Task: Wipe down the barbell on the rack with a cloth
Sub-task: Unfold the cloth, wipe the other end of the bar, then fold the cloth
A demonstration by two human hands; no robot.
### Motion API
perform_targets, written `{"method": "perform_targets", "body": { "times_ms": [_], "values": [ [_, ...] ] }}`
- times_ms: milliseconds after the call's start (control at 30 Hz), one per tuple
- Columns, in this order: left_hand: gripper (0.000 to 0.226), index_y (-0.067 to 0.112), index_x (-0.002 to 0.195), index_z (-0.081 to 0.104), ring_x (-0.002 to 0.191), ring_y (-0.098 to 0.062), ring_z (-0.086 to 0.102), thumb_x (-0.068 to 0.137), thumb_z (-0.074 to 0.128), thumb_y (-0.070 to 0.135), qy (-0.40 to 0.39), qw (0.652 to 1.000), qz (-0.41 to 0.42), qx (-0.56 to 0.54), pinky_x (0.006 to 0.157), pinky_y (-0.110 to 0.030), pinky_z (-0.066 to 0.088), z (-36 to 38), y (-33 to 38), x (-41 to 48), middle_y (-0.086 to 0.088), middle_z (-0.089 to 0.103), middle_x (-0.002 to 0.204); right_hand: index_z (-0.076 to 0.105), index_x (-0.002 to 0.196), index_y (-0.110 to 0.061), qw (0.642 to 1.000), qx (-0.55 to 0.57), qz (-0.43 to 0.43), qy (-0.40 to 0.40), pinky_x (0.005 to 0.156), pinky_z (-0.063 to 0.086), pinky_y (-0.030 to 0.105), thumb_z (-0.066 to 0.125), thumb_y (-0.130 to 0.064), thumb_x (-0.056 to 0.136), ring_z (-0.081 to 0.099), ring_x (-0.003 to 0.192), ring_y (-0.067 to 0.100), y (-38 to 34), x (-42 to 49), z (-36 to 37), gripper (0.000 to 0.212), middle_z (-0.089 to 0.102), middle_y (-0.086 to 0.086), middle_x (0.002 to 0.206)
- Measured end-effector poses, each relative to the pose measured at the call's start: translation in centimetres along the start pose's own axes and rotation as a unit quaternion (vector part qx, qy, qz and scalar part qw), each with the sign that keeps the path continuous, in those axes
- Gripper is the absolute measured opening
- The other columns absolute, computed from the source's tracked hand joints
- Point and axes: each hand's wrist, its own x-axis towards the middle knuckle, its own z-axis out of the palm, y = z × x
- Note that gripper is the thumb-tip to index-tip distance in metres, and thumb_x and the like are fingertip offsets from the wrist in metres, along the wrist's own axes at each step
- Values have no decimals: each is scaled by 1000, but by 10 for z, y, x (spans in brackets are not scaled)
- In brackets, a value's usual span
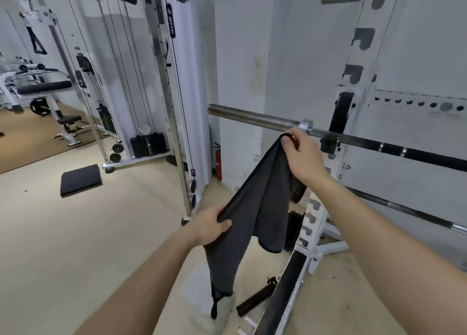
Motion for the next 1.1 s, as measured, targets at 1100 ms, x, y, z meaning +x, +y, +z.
{"method": "perform_targets", "body": {
  "times_ms": [1100],
  "values": [
    [41, 20, 125, 55, 113, -33, 51, 89, 49, 38, 239, 855, 323, 328, 92, -47, 41, -199, 73, 472, -10, 54, 127, 44, 141, -12, 844, -510, 154, 64, 100, 37, 48, 41, -39, 99, 44, 125, 37, 100, 317, 107, 50, 43, 16, 142]
  ]
}}
